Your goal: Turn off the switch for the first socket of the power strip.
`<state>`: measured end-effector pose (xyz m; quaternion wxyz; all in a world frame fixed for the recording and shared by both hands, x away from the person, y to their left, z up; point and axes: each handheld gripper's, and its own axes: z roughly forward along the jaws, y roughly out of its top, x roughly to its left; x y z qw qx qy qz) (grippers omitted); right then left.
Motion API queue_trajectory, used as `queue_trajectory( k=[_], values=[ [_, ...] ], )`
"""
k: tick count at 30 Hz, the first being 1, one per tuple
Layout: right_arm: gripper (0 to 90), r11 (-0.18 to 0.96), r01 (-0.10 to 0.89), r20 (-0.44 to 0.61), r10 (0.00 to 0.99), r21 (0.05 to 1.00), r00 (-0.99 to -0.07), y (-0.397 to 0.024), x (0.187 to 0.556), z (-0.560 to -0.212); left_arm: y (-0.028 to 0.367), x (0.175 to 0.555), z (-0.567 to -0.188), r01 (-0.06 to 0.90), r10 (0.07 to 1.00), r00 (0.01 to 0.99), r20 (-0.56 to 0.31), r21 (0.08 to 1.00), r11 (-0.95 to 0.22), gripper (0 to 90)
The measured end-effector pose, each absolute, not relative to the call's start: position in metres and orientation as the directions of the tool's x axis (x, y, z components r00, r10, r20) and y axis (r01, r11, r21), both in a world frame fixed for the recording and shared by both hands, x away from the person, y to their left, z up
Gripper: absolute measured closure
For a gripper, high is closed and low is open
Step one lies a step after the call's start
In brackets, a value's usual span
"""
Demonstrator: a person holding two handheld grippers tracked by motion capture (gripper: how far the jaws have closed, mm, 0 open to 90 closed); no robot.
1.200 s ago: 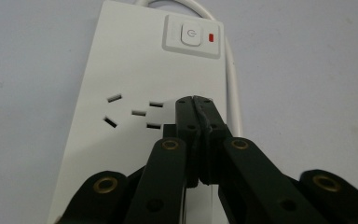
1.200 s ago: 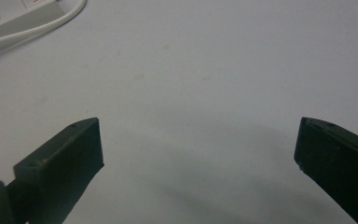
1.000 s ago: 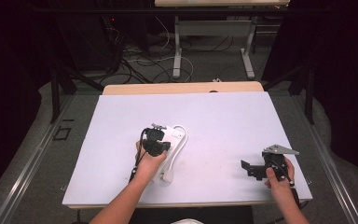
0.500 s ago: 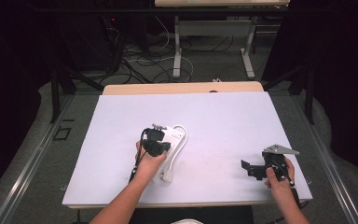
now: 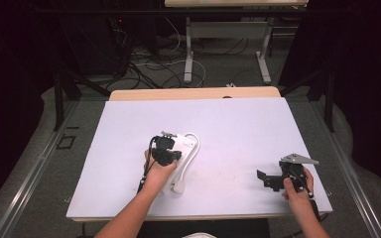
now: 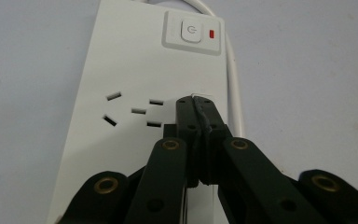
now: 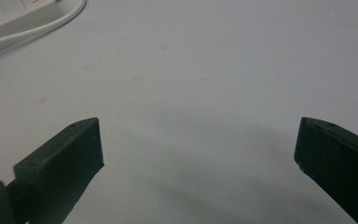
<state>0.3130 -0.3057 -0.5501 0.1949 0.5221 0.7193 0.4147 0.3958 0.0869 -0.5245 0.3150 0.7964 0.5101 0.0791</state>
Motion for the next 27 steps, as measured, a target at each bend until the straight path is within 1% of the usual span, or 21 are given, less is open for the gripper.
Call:
queue_trajectory(
  k=[6,13,23,26,27],
  values=[
    [0.6,0.111,0.587,0.149,0.915,0.802,-0.376,-0.306,0.313,-0.55,0.087,0.395,-0.524,0.767,0.864,0.461,-0.204,0.581,-0.272,90.0],
    [0.6,0.11,0.587,0.149,0.915,0.802,-0.375,-0.306,0.313,-0.55,0.087,0.394,-0.52,0.759,0.855,0.481,-0.195,0.581,-0.295,90.0],
    [0.6,0.106,0.579,0.148,0.916,0.808,-0.373,-0.305,0.312,-0.549,0.087,0.391,-0.512,0.753,0.846,0.495,-0.198,0.584,-0.303,90.0],
    [0.6,0.106,0.578,0.147,0.916,0.809,-0.374,-0.305,0.312,-0.549,0.088,0.39,-0.51,0.761,0.845,0.492,-0.211,0.576,-0.299,89.5],
    [0.5,0.106,0.578,0.148,0.915,0.809,-0.374,-0.305,0.312,-0.549,0.089,0.39,-0.51,0.754,0.844,0.497,-0.201,0.581,-0.306,89.1]
  ],
)
